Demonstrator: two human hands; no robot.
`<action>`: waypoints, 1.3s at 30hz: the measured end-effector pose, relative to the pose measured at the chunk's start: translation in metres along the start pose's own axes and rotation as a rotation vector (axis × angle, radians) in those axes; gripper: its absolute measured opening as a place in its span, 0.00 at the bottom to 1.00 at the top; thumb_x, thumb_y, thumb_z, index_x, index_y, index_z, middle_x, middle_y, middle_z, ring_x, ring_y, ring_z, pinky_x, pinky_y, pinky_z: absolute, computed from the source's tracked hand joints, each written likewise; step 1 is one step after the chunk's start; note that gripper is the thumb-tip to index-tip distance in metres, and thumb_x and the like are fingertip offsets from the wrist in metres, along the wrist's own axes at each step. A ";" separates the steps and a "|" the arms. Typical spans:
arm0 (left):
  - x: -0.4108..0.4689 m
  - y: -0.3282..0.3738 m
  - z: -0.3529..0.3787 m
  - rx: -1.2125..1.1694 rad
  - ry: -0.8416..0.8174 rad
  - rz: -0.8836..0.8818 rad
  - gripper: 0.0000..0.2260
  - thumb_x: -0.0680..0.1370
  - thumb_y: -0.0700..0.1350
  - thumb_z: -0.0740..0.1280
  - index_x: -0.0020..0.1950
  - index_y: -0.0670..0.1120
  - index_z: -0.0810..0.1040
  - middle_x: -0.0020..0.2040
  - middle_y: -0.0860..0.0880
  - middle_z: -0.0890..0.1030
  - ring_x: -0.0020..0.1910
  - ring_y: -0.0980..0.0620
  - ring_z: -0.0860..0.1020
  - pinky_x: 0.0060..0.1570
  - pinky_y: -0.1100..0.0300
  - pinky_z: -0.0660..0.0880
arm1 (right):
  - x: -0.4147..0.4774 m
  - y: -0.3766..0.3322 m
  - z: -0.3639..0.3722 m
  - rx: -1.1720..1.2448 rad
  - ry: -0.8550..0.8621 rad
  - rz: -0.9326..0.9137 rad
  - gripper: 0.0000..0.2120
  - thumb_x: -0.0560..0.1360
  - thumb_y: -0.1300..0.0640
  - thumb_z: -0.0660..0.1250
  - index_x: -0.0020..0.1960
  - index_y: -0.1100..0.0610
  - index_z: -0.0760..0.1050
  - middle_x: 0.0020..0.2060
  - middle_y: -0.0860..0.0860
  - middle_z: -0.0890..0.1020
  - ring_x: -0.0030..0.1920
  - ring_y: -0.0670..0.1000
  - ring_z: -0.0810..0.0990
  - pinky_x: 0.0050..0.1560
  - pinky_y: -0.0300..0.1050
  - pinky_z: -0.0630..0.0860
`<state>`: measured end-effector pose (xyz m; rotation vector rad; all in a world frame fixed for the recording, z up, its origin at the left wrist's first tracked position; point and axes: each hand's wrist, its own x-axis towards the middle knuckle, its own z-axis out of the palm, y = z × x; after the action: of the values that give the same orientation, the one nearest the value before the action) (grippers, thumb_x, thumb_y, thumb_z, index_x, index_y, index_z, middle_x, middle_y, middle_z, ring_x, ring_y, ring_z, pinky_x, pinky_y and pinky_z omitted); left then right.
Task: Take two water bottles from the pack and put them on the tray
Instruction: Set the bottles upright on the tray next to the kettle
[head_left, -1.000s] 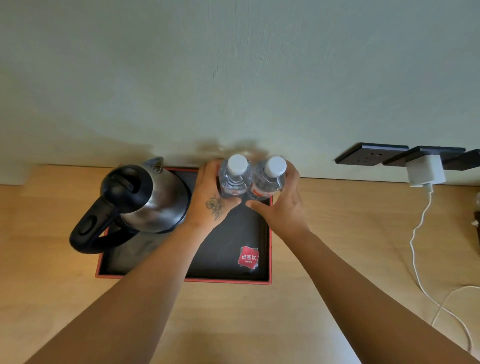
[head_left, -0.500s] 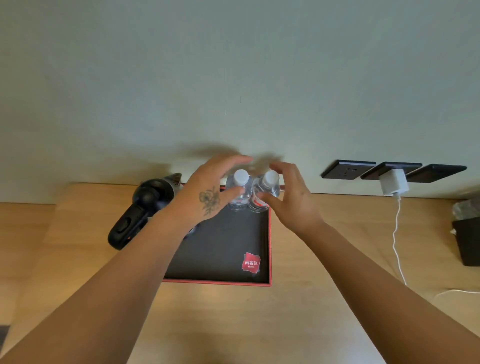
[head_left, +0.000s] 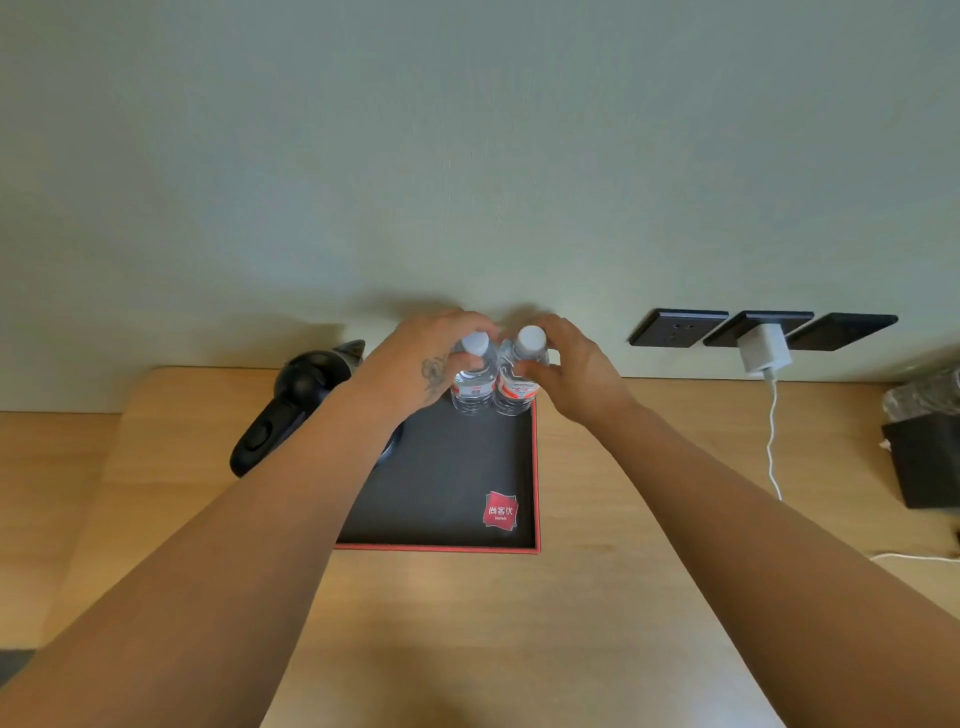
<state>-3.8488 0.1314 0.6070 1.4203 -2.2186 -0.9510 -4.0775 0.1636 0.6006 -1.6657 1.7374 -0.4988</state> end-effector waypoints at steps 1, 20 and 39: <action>-0.001 0.000 0.001 0.007 0.010 -0.001 0.16 0.83 0.36 0.75 0.71 0.44 0.85 0.60 0.43 0.88 0.50 0.46 0.79 0.54 0.57 0.73 | 0.001 -0.001 -0.001 0.000 -0.004 0.000 0.19 0.79 0.58 0.75 0.67 0.60 0.76 0.63 0.57 0.81 0.63 0.61 0.81 0.64 0.60 0.77; -0.012 0.010 0.017 -0.005 0.224 -0.113 0.16 0.78 0.51 0.82 0.57 0.44 0.82 0.53 0.44 0.85 0.54 0.39 0.82 0.55 0.40 0.81 | -0.002 0.003 0.004 0.021 -0.031 0.010 0.21 0.80 0.56 0.76 0.68 0.60 0.73 0.65 0.58 0.79 0.63 0.60 0.80 0.62 0.53 0.76; -0.003 0.015 0.048 -0.264 0.287 -0.313 0.13 0.80 0.48 0.80 0.59 0.43 0.83 0.58 0.38 0.85 0.60 0.38 0.82 0.59 0.45 0.79 | -0.009 0.007 0.028 0.336 0.023 0.153 0.23 0.84 0.53 0.71 0.77 0.52 0.72 0.69 0.61 0.77 0.68 0.61 0.79 0.70 0.57 0.78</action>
<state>-3.8862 0.1551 0.5837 1.6834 -1.6319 -1.0181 -4.0631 0.1780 0.5777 -1.2865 1.6743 -0.6965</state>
